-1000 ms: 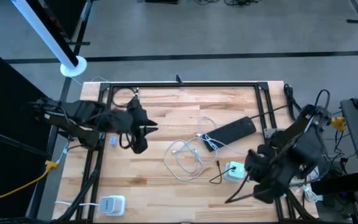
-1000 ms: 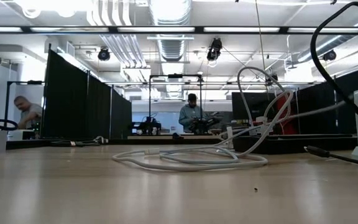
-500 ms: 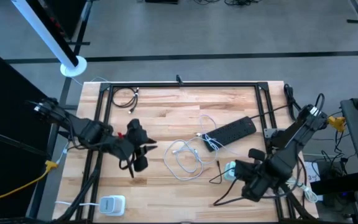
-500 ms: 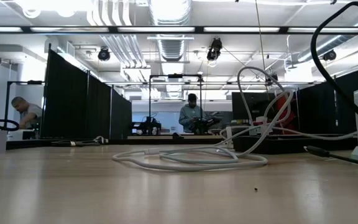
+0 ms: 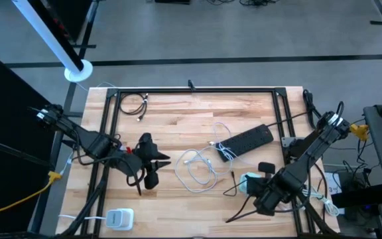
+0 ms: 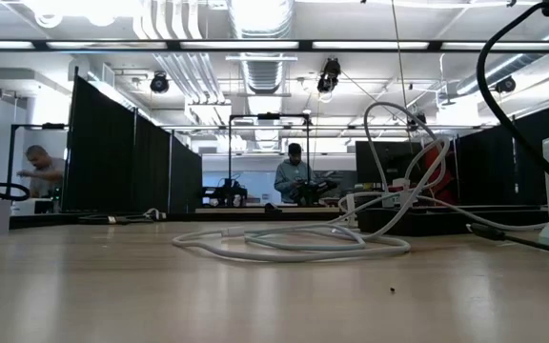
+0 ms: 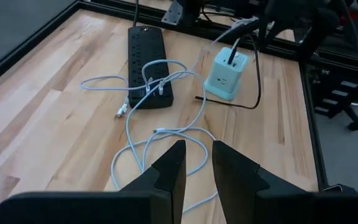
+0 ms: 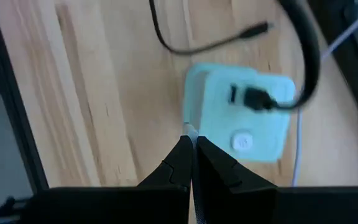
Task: Plug in charger cables
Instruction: Insert the right white charger cable into the right white outlet extension, then insert the top left black charger cable into the purple charger adapter
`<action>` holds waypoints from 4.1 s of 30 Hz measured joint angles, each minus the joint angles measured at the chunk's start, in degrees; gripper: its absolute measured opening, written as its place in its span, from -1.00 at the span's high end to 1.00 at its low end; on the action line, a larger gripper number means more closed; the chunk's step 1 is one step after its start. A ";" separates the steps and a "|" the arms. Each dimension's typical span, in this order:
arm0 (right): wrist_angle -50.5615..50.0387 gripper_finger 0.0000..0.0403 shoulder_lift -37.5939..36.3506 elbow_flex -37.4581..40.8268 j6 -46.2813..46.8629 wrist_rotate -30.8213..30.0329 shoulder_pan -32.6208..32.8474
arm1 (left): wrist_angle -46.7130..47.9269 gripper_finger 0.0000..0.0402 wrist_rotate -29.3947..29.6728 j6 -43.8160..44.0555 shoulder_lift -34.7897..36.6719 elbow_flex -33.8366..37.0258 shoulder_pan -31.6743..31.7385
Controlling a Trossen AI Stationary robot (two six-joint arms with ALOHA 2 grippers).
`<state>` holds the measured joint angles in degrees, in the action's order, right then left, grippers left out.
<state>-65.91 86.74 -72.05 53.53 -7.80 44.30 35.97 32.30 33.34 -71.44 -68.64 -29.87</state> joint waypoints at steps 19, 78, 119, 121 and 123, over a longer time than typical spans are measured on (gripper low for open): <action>0.17 1.00 0.00 3.51 2.93 -7.57 -0.49 | -0.13 0.67 0.27 0.17 0.00 0.00 0.00; -13.42 -0.05 -0.58 -16.29 -6.53 3.40 -3.74 | 0.48 0.68 8.53 -6.82 2.84 0.22 9.12; 8.37 -0.41 -0.35 -23.11 -78.69 14.30 -58.37 | 42.12 -0.18 -48.09 8.85 -12.72 20.39 56.77; 8.28 -0.42 -0.35 -22.77 -79.03 14.61 -58.38 | 42.07 -0.30 -48.32 10.39 -12.57 23.10 57.75; 8.37 -0.42 -0.35 -22.34 -79.49 15.48 -58.77 | 40.23 -0.37 -48.33 11.22 -12.79 24.24 58.73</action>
<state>-57.55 86.39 -94.39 -25.96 7.68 -14.46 76.20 -16.03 44.56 -84.22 -44.40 28.87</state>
